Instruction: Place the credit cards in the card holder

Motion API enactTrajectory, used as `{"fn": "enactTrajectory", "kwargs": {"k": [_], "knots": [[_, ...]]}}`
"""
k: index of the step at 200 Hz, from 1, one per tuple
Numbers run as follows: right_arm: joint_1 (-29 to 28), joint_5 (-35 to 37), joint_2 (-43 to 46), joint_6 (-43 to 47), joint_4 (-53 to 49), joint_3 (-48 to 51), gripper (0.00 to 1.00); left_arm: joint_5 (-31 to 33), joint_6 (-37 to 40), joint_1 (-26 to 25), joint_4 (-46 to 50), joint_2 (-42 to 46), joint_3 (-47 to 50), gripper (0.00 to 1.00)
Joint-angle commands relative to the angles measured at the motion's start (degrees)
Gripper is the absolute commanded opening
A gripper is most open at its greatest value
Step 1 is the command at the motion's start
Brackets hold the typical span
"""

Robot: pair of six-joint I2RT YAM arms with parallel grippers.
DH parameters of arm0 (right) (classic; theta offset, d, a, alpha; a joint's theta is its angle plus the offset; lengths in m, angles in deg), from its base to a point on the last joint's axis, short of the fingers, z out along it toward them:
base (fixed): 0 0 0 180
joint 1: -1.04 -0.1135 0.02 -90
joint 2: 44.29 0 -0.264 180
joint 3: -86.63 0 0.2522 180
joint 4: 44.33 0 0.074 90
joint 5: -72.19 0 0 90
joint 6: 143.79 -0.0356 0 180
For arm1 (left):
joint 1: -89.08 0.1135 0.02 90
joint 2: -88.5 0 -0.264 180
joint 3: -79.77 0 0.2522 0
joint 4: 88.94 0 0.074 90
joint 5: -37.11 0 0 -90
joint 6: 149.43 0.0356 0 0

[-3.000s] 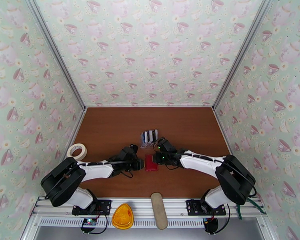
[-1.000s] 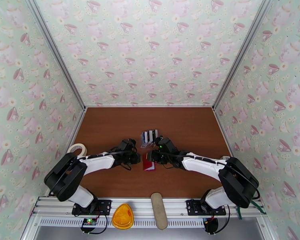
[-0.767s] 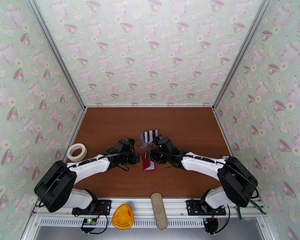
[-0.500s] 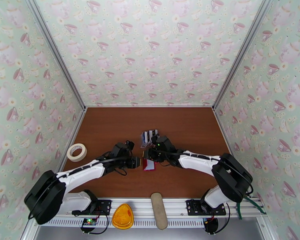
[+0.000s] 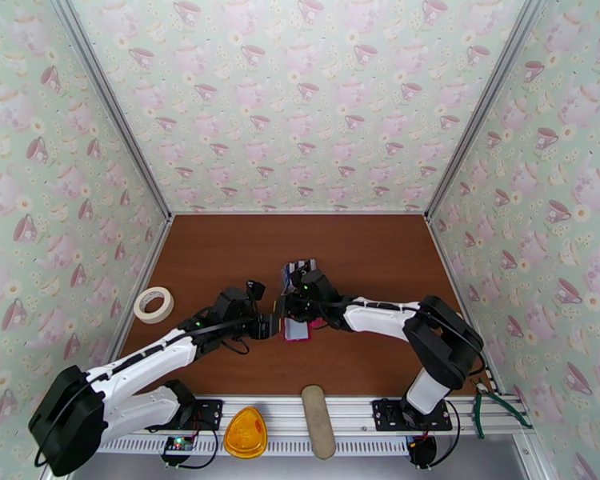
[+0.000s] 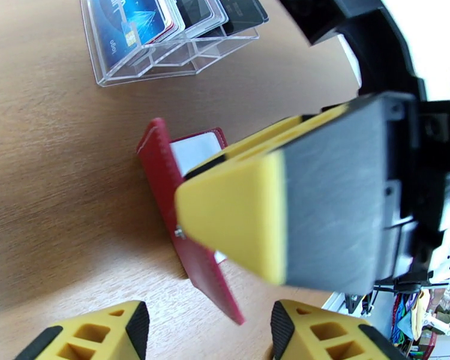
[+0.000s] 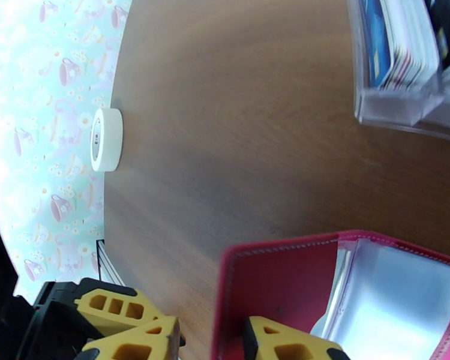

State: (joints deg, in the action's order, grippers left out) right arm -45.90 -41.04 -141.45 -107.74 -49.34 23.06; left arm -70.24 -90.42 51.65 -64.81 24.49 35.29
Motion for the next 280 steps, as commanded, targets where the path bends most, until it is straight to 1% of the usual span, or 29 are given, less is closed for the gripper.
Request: {"fn": "enactTrajectory", "kwargs": {"k": [1,38,59,67,79,98,108,128,156,203,261,280], "knots": [[-0.35,-0.77,-1.36,-1.24,0.85,-1.89,0.34,-0.50,1.12,-0.43,0.58,-0.23,-0.05,0.58],[-0.35,-1.31,-3.93,-2.11,1.18,-2.93,0.31,0.60,0.99,-0.72,0.57,2.16,0.38,0.49],[-0.32,-1.21,-5.27,-2.12,0.45,-3.53,0.23,0.56,0.77,-1.00,0.60,3.19,0.15,0.43],[-0.34,-1.15,-5.69,-2.12,0.15,-3.76,0.20,0.47,0.79,-1.05,0.65,3.12,-0.04,0.39],[-0.33,-0.72,-6.23,-1.97,-0.67,-4.02,0.18,0.51,1.07,-1.16,0.76,2.78,-0.18,0.35],[-0.20,-0.40,-7.14,-2.03,-1.36,-4.13,0.14,0.02,1.03,-1.31,-0.63,1.76,0.35,0.31],[-0.13,-0.40,-7.57,-2.25,-0.93,-3.86,0.13,-0.70,0.64,-1.40,-1.78,0.74,0.68,0.31],[0.13,-0.42,-7.86,-2.60,0.29,-2.95,0.13,-1.28,0.12,-1.92,-4.25,-1.14,1.70,0.31],[0.59,-0.41,-7.40,-2.83,1.46,-1.68,0.14,-1.82,-0.03,-2.12,-7.56,-4.16,3.25,0.30],[1.25,2.82,-5.51,0.43,-5.13,-1.67,0.16,-0.65,0.52,-2.12,-11.38,-9.80,5.34,0.30],[1.42,5.58,-4.94,2.70,-9.23,-1.16,0.17,1.08,1.17,-1.98,-15.20,-14.75,7.28,0.32],[1.47,6.82,-5.57,3.56,-10.10,-1.02,0.17,1.58,0.98,-1.79,-15.03,-15.75,7.34,0.32]]}}
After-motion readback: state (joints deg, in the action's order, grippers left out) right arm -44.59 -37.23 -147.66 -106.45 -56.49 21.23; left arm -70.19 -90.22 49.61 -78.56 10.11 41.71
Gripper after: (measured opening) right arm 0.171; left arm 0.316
